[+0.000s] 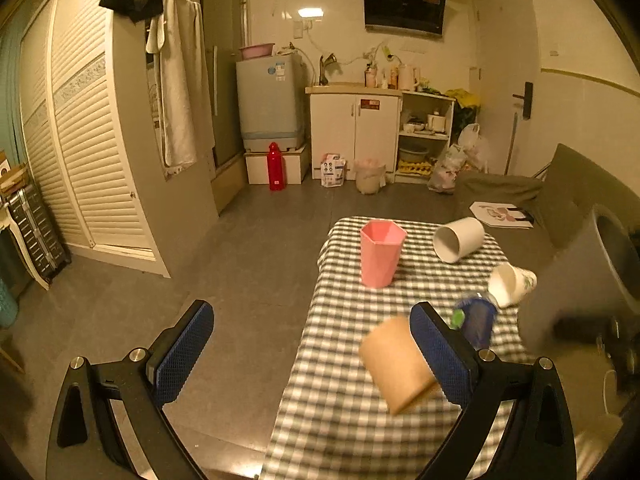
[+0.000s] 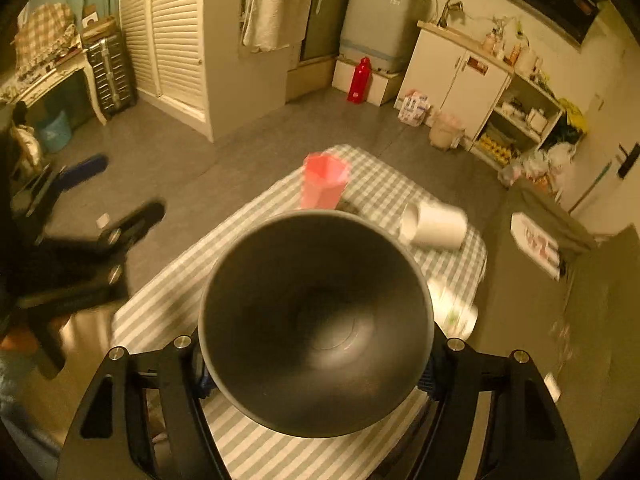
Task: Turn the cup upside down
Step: 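Lift the grey cup with the right gripper and carry it toward the left gripper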
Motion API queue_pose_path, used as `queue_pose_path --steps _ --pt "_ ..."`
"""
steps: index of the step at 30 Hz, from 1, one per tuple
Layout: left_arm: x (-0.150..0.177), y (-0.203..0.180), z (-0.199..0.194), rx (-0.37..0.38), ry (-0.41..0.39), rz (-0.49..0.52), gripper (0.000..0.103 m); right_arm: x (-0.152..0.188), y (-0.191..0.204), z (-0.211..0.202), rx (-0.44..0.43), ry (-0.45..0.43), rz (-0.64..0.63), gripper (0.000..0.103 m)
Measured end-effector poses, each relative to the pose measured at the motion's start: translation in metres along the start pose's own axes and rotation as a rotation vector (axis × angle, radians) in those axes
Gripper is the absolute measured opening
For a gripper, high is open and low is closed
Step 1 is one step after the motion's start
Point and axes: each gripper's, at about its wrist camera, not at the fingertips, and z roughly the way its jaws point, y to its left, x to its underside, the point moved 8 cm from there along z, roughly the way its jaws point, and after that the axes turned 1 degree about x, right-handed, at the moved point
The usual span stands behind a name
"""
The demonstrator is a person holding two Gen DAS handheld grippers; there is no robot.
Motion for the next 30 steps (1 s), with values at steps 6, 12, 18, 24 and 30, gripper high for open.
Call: queue_pose_path --steps 6,12,18,24,30 --pt "0.037 0.008 -0.028 -0.008 0.003 -0.006 0.101 0.083 0.062 -0.004 -0.117 0.095 0.071 0.072" --pt "0.080 0.014 -0.029 -0.016 0.053 -0.043 0.101 0.131 0.103 0.044 -0.272 0.212 0.230 0.072" --pt "0.113 0.016 -0.021 -0.018 0.105 -0.048 0.102 0.130 0.081 0.089 -0.283 0.213 0.366 0.072" --pt "0.117 0.007 -0.013 -0.028 0.108 -0.007 0.101 0.108 0.060 0.105 -0.248 0.159 0.436 0.071" --pt "0.121 0.001 0.001 -0.039 0.145 0.000 0.101 0.111 0.038 0.134 -0.179 0.140 0.506 0.071"
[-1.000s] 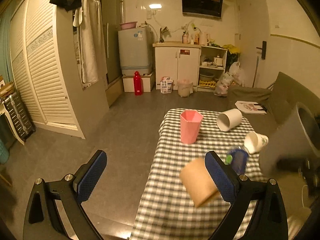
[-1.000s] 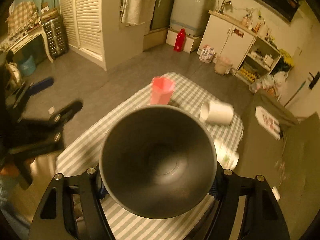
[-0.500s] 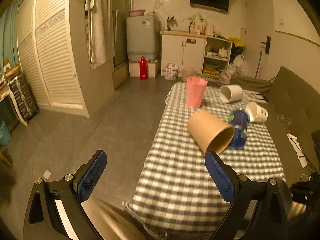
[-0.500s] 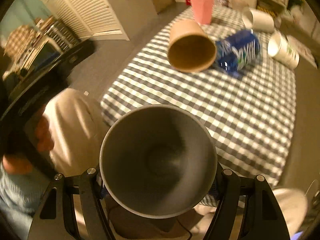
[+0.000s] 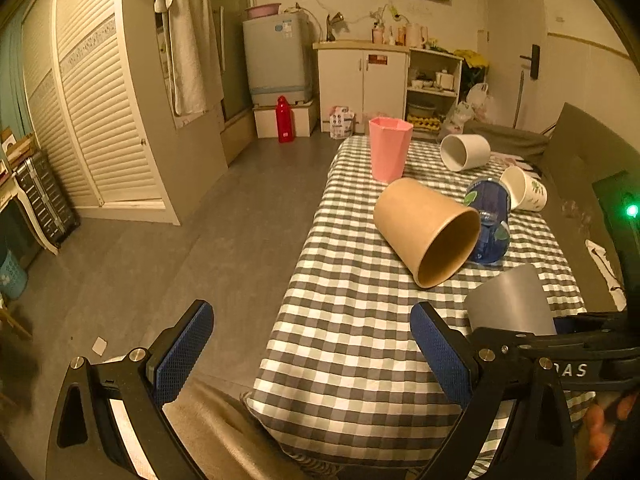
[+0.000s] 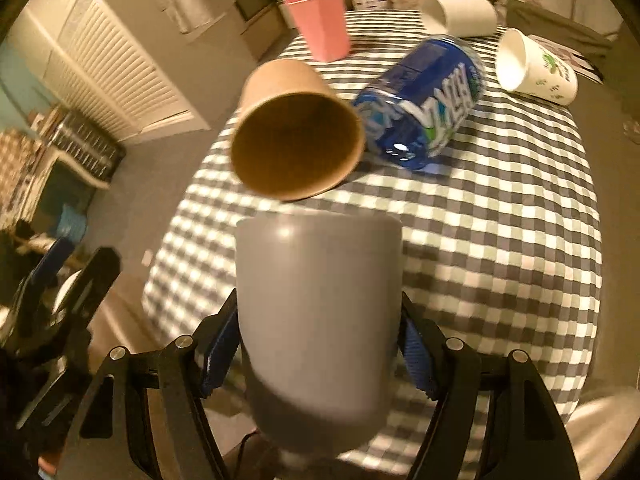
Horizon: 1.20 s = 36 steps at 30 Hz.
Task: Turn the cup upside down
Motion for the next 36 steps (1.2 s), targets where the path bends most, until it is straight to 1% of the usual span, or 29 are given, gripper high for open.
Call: queue_pose_path --steps 4,6,7,10,12,16,17,22,26,29,31,33,36 --pt "0.001 -0.004 0.004 -0.006 0.012 0.011 0.101 0.002 -0.003 -0.002 -0.001 -0.041 0.006 0.071" --pt "0.001 -0.009 0.004 -0.006 0.012 0.023 0.101 0.002 -0.005 -0.010 0.035 -0.078 -0.015 0.072" --pt "0.001 -0.011 0.003 -0.012 0.010 0.026 0.101 0.001 -0.005 -0.015 0.054 -0.102 -0.031 0.074" --pt "0.001 -0.018 -0.001 -0.016 0.006 0.033 0.102 -0.002 -0.010 -0.044 0.080 -0.202 -0.057 0.082" --pt "0.000 -0.022 -0.005 -0.019 0.006 0.027 0.101 -0.004 -0.015 -0.062 0.088 -0.255 -0.056 0.083" --pt "-0.007 -0.040 -0.021 0.001 -0.022 0.017 0.102 -0.005 -0.031 -0.099 0.108 -0.352 -0.032 0.085" --pt "-0.008 -0.044 -0.024 0.009 -0.026 0.015 0.101 -0.007 -0.035 -0.108 0.111 -0.364 -0.029 0.086" --pt "-0.013 -0.074 -0.039 0.046 -0.034 0.007 0.101 -0.004 -0.060 -0.144 0.187 -0.455 -0.009 0.090" --pt "-0.011 -0.096 -0.045 0.058 -0.040 0.029 0.101 0.004 -0.082 -0.156 0.231 -0.490 0.020 0.090" --pt "-0.004 -0.108 -0.044 0.070 -0.020 0.028 0.101 0.011 -0.097 -0.157 0.268 -0.504 0.031 0.090" --pt "0.002 -0.116 -0.040 0.081 0.007 0.035 0.102 0.016 -0.103 -0.156 0.295 -0.508 0.030 0.090" --pt "0.007 -0.124 -0.036 0.085 0.022 0.048 0.101 0.019 -0.109 -0.151 0.288 -0.491 0.043 0.090" --pt "0.017 -0.131 -0.032 0.100 0.041 0.048 0.101 0.019 -0.113 -0.148 0.273 -0.488 0.058 0.090"
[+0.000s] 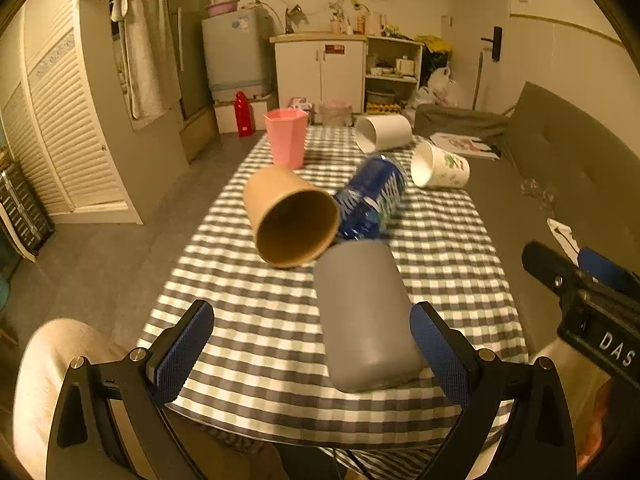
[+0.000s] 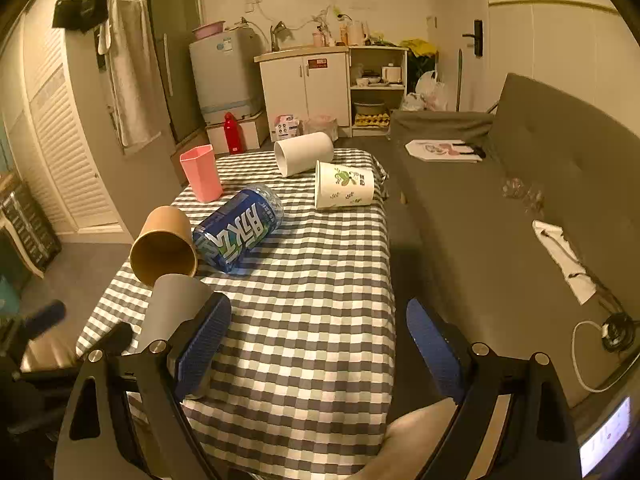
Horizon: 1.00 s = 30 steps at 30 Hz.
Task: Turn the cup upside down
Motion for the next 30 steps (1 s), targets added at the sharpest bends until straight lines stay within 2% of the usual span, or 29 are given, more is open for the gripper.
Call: queue_pose_path --steps 4,10,13,18,23,25,27,30 --pt "0.010 -0.010 0.010 0.046 0.041 -0.025 0.102 0.002 -0.003 0.005 -0.005 0.011 0.011 0.090" --pt "0.026 -0.018 0.029 0.072 0.107 -0.034 0.101 0.005 -0.011 0.015 -0.009 0.037 0.052 0.090" --pt "0.029 -0.019 0.034 0.120 0.117 -0.067 0.101 0.007 -0.013 0.020 -0.012 0.051 0.069 0.090" --pt "0.033 -0.030 0.041 0.154 0.144 -0.038 0.101 0.008 -0.012 0.026 -0.009 0.068 0.071 0.090" --pt "0.047 -0.039 0.057 0.210 0.213 -0.037 0.099 0.009 -0.011 0.030 -0.007 0.077 0.078 0.090" --pt "0.051 -0.044 0.060 0.246 0.229 -0.035 0.092 0.010 -0.012 0.031 -0.004 0.082 0.084 0.090" --pt "0.054 -0.052 0.061 0.269 0.236 -0.011 0.069 0.009 -0.013 0.031 -0.004 0.085 0.089 0.090" --pt "0.054 -0.058 0.062 0.268 0.231 0.034 0.067 0.009 -0.013 0.032 -0.001 0.086 0.091 0.090"
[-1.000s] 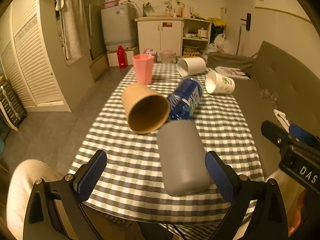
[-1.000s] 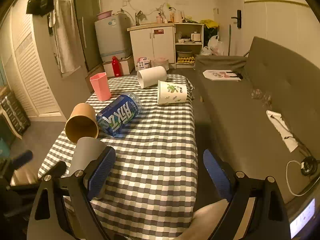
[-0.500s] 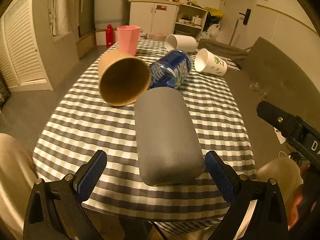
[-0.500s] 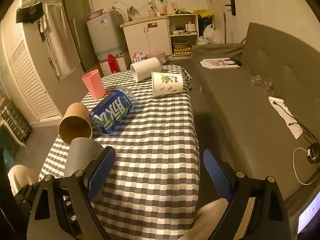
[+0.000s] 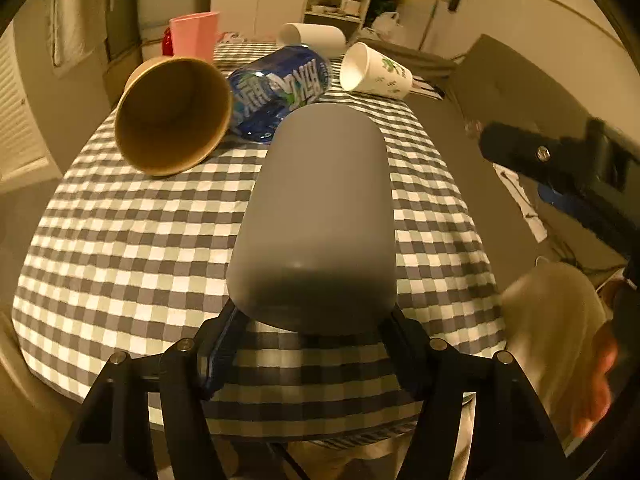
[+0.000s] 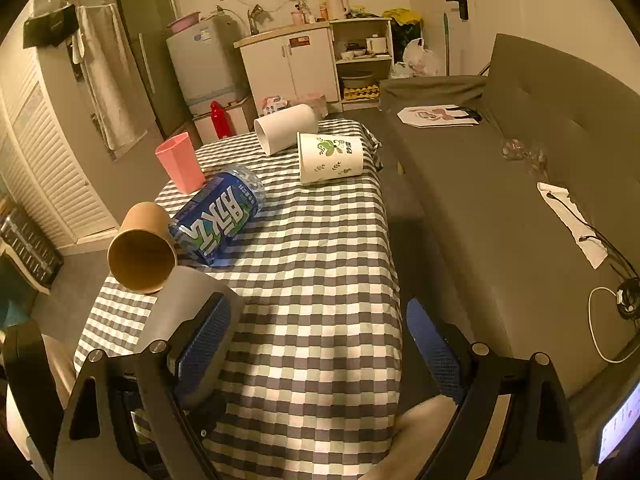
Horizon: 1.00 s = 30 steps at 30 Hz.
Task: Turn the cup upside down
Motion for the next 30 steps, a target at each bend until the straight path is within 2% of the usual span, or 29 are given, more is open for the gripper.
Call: queue_pose_path --steps 4,16,24,30 --pt "-0.003 0.004 -0.006 0.024 0.002 -0.031 0.067 0.000 0.000 0.000 0.001 0.000 -0.002 0.090" --pt "-0.020 0.016 -0.050 -0.007 -0.059 -0.001 0.065 0.001 0.002 0.001 0.005 0.006 -0.011 0.090" --pt "-0.025 0.020 -0.046 -0.034 -0.041 0.000 0.065 0.002 0.001 0.002 0.006 0.008 -0.005 0.090" --pt "-0.047 0.021 -0.036 -0.052 -0.069 0.014 0.065 0.002 0.001 0.003 0.008 0.013 -0.005 0.090"
